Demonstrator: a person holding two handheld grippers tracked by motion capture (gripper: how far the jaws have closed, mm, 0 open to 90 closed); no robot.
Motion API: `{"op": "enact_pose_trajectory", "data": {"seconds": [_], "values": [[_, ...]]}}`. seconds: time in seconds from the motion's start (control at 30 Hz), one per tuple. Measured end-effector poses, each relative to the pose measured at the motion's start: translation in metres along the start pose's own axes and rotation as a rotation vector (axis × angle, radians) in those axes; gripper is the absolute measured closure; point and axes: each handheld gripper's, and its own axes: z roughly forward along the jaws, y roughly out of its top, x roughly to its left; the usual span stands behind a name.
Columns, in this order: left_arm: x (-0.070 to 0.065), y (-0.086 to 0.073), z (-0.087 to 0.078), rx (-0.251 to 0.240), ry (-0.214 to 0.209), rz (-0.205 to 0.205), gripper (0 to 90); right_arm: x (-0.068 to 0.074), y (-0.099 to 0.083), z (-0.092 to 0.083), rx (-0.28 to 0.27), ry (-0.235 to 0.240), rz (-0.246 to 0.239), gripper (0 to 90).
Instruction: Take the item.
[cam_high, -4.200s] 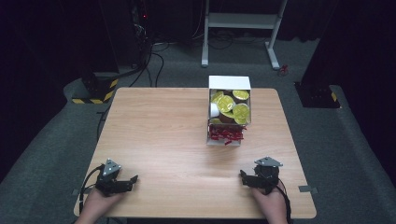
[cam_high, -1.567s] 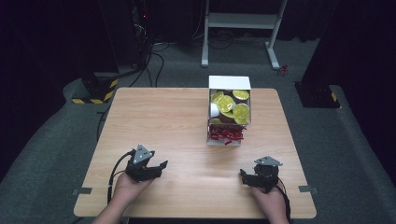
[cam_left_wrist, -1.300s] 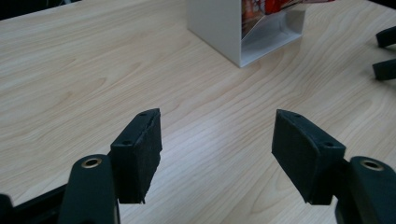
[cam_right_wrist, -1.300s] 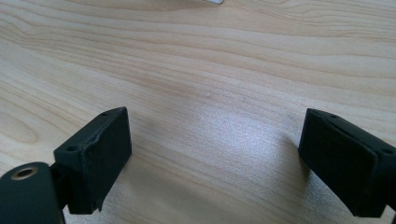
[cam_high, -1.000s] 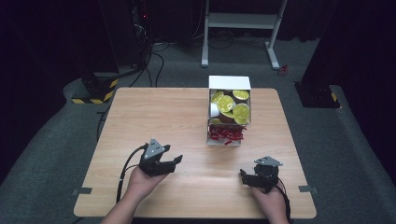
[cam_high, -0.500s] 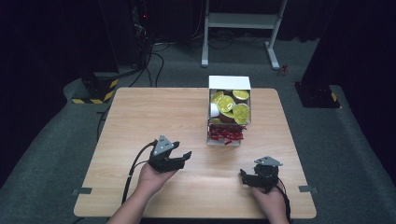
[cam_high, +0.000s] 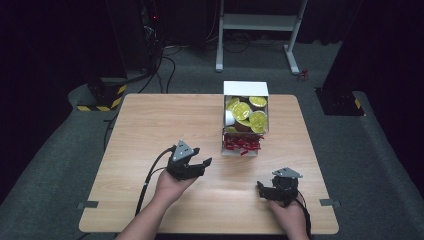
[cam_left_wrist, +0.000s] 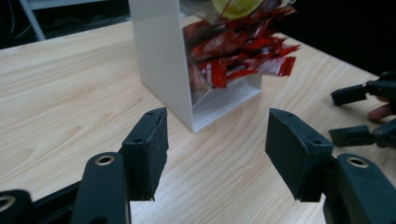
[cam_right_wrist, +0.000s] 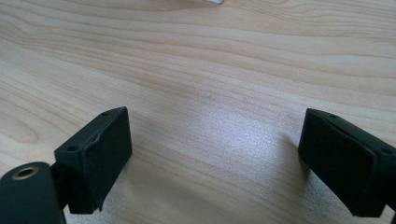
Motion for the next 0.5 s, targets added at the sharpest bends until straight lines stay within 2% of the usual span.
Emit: {"op": "enact_pose_trajectory", "data": {"seconds": [0.37, 0.5], "values": [[-0.004, 0.011, 0.01, 0.021, 0.026, 0.033, 38.4, 0.0, 0.0, 0.0, -0.002, 0.001, 0.0, 9.7], [-0.006, 0.015, 0.016, 0.02, 0.024, 0.03, 37.2, 0.0, 0.0, 0.0, -0.002, 0.001, 0.0, 9.7]]}}
